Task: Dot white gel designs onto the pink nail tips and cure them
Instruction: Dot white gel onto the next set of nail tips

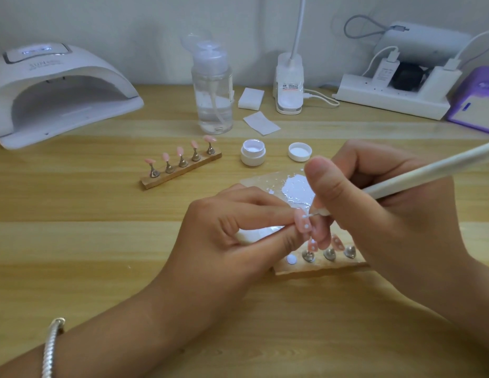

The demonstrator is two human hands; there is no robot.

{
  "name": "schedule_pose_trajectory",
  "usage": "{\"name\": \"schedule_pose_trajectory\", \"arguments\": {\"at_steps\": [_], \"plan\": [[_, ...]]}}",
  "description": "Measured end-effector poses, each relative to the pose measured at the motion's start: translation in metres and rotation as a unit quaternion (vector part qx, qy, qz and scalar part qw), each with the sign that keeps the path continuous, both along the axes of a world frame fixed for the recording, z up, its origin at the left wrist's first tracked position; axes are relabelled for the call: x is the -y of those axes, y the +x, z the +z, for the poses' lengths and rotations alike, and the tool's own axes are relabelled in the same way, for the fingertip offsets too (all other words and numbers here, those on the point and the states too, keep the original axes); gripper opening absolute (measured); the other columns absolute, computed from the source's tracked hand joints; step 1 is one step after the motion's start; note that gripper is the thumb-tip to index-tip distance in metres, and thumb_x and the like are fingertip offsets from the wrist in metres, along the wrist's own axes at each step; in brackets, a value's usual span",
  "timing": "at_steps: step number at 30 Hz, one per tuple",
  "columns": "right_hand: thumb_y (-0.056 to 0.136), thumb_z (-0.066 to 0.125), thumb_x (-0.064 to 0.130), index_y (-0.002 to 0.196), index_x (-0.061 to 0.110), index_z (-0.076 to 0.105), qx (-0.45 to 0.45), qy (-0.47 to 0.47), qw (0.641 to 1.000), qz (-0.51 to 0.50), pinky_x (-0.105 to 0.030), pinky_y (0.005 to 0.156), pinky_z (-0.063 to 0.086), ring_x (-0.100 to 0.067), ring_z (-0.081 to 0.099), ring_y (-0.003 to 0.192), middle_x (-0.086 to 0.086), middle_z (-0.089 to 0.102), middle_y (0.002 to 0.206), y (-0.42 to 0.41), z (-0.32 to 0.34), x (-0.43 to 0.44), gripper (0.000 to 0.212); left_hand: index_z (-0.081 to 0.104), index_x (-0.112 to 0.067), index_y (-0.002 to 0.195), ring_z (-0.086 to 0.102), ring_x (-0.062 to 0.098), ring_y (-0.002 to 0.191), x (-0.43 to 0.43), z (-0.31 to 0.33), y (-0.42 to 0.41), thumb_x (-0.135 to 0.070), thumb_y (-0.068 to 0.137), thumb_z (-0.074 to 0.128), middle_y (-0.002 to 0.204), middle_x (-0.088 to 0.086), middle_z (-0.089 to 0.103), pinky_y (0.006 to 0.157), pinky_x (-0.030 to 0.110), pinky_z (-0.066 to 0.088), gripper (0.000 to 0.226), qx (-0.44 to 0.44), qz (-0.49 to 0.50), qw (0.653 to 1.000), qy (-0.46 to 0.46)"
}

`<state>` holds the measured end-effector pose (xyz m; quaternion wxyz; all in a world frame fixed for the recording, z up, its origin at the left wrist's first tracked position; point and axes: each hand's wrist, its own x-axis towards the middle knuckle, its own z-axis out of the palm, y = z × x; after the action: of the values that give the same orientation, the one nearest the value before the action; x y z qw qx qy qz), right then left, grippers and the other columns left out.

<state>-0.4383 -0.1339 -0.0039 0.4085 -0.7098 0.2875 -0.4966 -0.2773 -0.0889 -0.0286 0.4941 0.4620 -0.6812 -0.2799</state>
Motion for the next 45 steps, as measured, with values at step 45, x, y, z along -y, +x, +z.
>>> {"name": "schedule_pose_trajectory", "arguments": {"at_steps": [45], "plan": [[0.092, 0.057, 0.030, 0.055, 0.013, 0.058, 0.080, 0.027, 0.996, -0.030, -0.026, 0.046, 0.042, -0.015, 0.050, 0.041, 0.002, 0.049, 0.048, -0.010, 0.010, 0.028, 0.041, 0.082, -0.028, 0.086, 0.069, 0.010, 0.090, 0.000, -0.003, 0.001, -0.028, 0.082, 0.076, 0.087, -0.017, 0.074, 0.079, 0.017, 0.049, 0.006, -0.010, 0.010, 1.000, 0.013]]}}
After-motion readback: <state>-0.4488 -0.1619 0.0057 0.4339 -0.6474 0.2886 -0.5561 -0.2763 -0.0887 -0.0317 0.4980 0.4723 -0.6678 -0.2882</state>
